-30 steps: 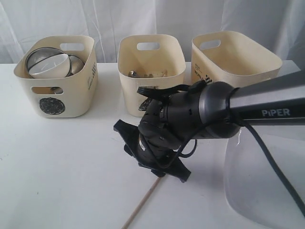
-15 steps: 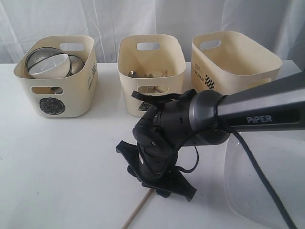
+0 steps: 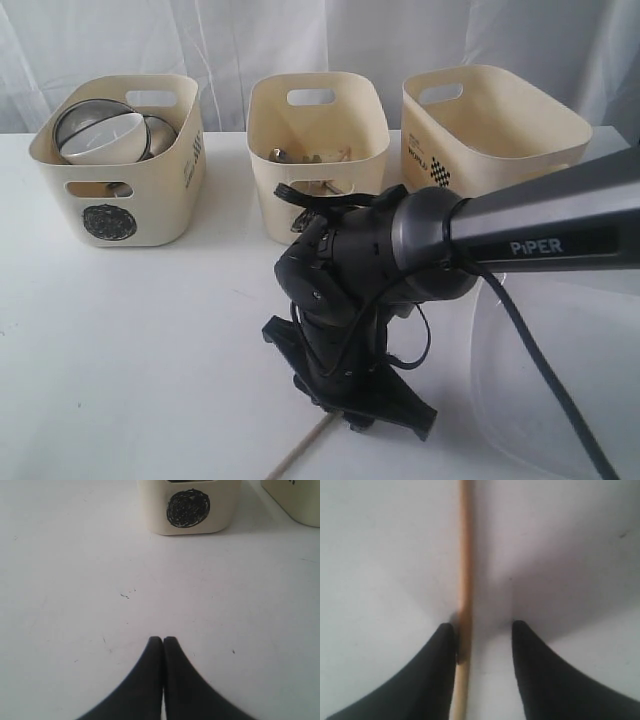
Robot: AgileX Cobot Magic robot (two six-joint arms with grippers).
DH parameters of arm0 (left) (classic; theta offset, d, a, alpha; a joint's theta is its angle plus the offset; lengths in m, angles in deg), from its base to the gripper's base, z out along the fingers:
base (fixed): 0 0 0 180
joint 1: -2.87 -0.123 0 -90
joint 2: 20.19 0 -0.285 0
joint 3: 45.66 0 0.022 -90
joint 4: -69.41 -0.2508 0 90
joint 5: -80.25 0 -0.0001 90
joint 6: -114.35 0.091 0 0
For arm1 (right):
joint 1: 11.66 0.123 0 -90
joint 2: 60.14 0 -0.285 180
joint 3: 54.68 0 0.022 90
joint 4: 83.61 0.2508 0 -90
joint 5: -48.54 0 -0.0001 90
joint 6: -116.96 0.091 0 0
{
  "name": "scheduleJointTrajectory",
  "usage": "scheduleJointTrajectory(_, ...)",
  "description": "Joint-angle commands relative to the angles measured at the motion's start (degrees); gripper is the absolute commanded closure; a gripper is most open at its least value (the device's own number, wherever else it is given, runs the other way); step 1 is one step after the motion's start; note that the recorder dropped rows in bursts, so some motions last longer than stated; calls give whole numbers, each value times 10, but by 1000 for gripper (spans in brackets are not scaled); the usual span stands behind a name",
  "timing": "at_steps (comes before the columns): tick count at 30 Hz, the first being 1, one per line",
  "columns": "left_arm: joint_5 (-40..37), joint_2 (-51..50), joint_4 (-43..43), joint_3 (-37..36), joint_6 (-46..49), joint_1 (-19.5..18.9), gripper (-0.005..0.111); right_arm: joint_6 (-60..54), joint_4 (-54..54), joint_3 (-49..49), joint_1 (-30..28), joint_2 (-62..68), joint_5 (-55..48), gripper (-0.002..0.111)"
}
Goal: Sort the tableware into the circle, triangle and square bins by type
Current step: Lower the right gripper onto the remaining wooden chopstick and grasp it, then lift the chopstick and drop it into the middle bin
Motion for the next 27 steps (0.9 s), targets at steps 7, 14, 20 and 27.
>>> scheduleJointTrajectory(7, 0, 2, 6, -2, -1, 4, 107, -35, 4, -8, 2, 23, 17, 108)
scheduleJointTrajectory(14, 0, 2, 6, -2, -1, 4, 107, -28, 4, -8, 2, 23, 83, 108)
scheduleJointTrajectory(20, 0, 2, 6, -2, -1, 4, 107, -39, 19, -8, 2, -8, 209, 108)
scheduleJointTrajectory(27, 0, 2, 6, -2, -1, 4, 107, -50, -32, -7, 2, -57, 259, 108)
